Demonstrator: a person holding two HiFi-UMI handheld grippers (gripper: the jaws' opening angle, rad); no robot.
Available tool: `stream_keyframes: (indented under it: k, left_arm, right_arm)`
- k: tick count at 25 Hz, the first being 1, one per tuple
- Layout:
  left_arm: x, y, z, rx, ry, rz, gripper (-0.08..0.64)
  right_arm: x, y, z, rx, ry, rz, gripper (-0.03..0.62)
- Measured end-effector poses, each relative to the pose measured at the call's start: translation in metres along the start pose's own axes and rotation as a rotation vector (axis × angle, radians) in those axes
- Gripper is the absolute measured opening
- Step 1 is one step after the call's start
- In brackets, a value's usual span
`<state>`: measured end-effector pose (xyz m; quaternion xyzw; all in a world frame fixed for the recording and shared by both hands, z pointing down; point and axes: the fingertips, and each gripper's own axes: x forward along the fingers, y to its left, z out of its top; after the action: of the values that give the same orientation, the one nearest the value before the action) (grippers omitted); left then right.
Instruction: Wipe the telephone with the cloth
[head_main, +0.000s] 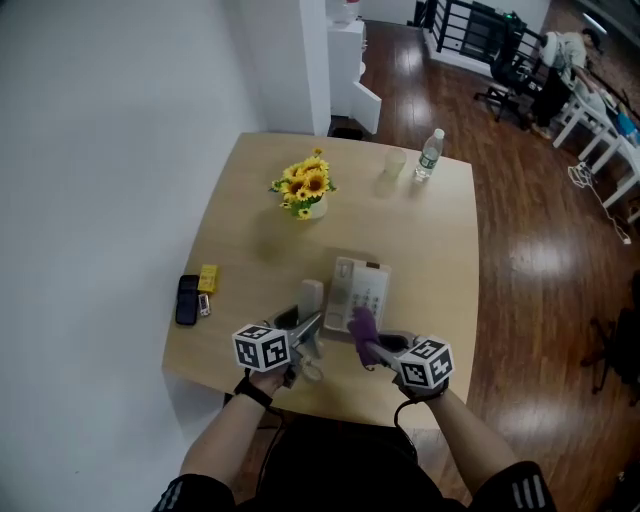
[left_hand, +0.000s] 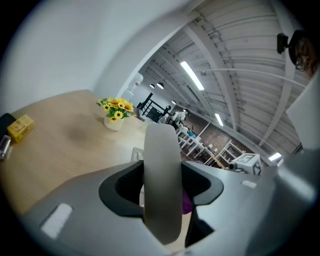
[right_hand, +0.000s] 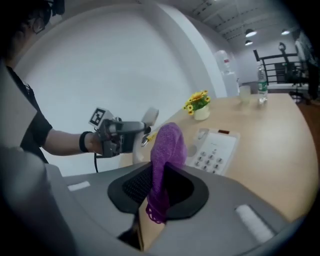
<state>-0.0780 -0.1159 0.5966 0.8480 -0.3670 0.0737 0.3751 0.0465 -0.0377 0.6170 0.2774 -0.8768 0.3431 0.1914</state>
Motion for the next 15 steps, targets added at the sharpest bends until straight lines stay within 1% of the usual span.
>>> stream_keyframes:
  k: [2, 5, 8, 11, 13, 15]
  left_arm:
    - [0.029, 0.005, -0.007, 0.02, 0.046, 0.053, 0.219]
    - [0.07, 0.017, -0.016, 0.072, 0.121, 0.143, 0.219]
    - [0.104, 0.032, -0.026, 0.119, 0.203, 0.206, 0.219]
    - [0.131, 0.045, -0.036, 0.15, 0.277, 0.269, 0.219]
    - [0.142, 0.052, -0.037, 0.167, 0.302, 0.32, 0.219]
    - [0.151, 0.057, -0.036, 0.167, 0.314, 0.355, 0.219]
  right_arm:
    - [-0.032, -0.009, 0.004, 0.026, -0.061, -0.043, 0.071]
    - [-0.074, -0.018, 0.013, 0.061, -0.149, -0.096, 0.071]
    - [-0.105, -0.021, 0.022, 0.073, -0.224, -0.139, 0.071]
    - [-0.129, -0.024, 0.025, 0.076, -0.269, -0.169, 0.071]
    - [-0.14, -0.028, 0.024, 0.082, -0.284, -0.184, 0.071]
    - [-0.148, -0.033, 0.02, 0.094, -0.291, -0.196, 0.071]
